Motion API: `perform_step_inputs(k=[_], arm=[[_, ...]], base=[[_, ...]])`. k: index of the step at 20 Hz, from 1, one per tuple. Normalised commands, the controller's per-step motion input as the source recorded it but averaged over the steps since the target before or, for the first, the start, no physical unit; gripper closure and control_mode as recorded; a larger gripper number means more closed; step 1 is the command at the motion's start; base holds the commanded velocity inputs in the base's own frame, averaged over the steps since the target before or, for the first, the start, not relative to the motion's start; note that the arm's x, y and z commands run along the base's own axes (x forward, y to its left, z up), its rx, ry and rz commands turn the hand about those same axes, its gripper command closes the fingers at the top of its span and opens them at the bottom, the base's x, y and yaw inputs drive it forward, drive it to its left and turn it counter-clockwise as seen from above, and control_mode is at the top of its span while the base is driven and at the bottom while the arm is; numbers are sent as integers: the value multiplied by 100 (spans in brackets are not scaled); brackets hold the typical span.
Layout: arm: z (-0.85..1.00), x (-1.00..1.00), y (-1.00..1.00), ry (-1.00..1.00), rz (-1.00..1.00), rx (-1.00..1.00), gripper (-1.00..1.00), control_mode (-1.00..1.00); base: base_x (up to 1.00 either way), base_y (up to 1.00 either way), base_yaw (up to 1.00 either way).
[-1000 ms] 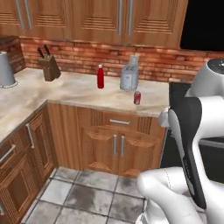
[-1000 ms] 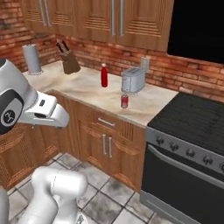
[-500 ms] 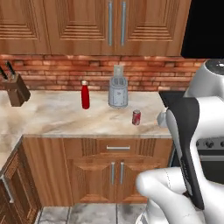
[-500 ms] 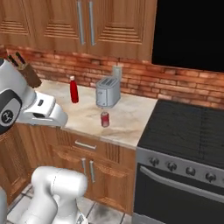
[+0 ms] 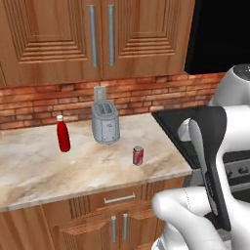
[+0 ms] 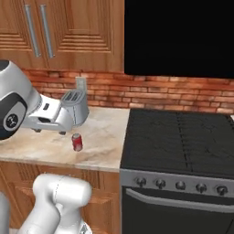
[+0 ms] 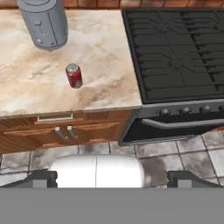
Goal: Move the drinks to the dining counter.
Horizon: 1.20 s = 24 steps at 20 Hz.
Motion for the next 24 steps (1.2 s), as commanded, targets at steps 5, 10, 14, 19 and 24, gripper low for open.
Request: perform_step_inputs(k=[5, 10, 14, 19, 24], arm=[[0, 0, 0, 0, 0, 0, -100, 100], [0, 0, 0, 0, 0, 0, -100, 100], [0, 0, 0, 0, 0, 0, -100, 100], [0, 0, 0, 0, 0, 0, -100, 100], [0, 0, 0, 0, 0, 0, -100, 100]], base=[[77, 52, -12], [82, 52, 3], [79, 0, 14], [64, 2, 31], [73, 3, 30]])
